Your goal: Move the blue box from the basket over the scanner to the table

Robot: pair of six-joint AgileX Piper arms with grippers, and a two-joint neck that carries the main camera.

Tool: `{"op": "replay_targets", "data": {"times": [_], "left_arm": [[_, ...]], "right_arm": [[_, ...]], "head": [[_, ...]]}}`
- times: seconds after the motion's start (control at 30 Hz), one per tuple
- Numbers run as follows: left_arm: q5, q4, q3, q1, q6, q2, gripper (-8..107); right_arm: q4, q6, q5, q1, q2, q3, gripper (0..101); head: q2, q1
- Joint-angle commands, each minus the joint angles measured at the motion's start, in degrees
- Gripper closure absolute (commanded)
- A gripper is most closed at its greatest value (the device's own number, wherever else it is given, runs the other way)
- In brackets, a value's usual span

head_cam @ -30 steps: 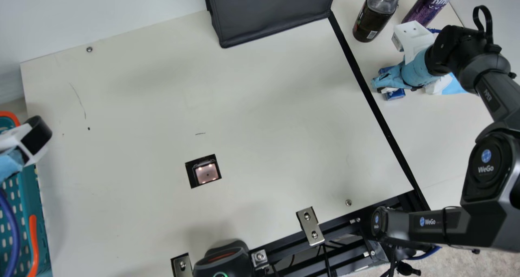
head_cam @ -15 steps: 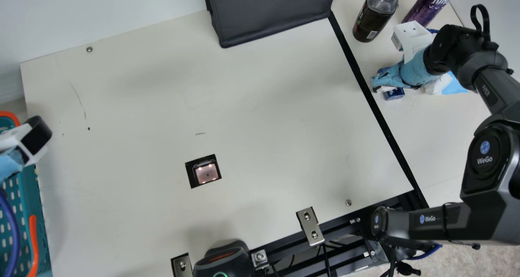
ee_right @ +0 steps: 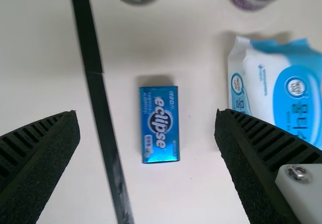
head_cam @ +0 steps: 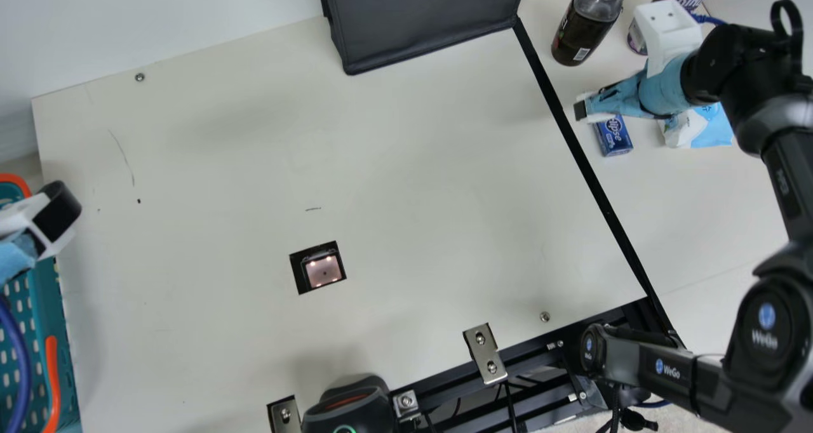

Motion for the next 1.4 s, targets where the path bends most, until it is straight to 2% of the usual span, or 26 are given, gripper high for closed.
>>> {"op": "replay_targets", "data": {"times": [0.0, 0.4, 0.43, 0.5, 1.0, 1.1, 1.17, 1.37], "left_arm": [[0.0, 0.0, 0.0, 0.0, 0.0, 0.0, 9], [0.0, 0.0, 0.0, 0.0, 0.0, 0.0, 9], [0.0, 0.0, 0.0, 0.0, 0.0, 0.0, 9], [0.0, 0.0, 0.0, 0.0, 0.0, 0.0, 9], [8.6, -1.21, 2.51, 7.99, 9.91, -15.02, 9], [10.32, -1.45, 3.01, 9.59, 11.9, -18.03, 9], [10.4, -1.46, 3.08, 9.6, 11.81, -17.34, 9], [10.67, -1.48, 3.08, 9.77, 12.16, -18.57, 9]], "right_arm": [[0.5, 1.02, 2.14, 0.75, -4.69, -1.09, 6], [1.76, 8.63, 12.7, 10.14, -20.72, -8.76, 6], [1.99, 7.78, 11.87, 8.51, -17.87, -8.1, 6], [2.24, 8.7, 12.82, 9.92, -20.17, -8.84, 6], [-2.1, 18.21, 20.66, 24.29, -35.8, -9.11, 6], [-2.97, 20.11, 22.19, 27.1, -38.81, -9.16, 6], [-3.56, 21.37, 23.22, 28.97, -40.81, -9.19, 6], [-3.5, 21.62, 23.89, 29.39, -41.51, -9.12, 6]], "head": [[-0.13, -1.75], [-0.13, -1.75], [-0.13, -1.75], [-0.13, -1.75], [19.87, -1.75], [19.87, -1.75], [19.87, -1.75], [19.87, -1.75]]}}
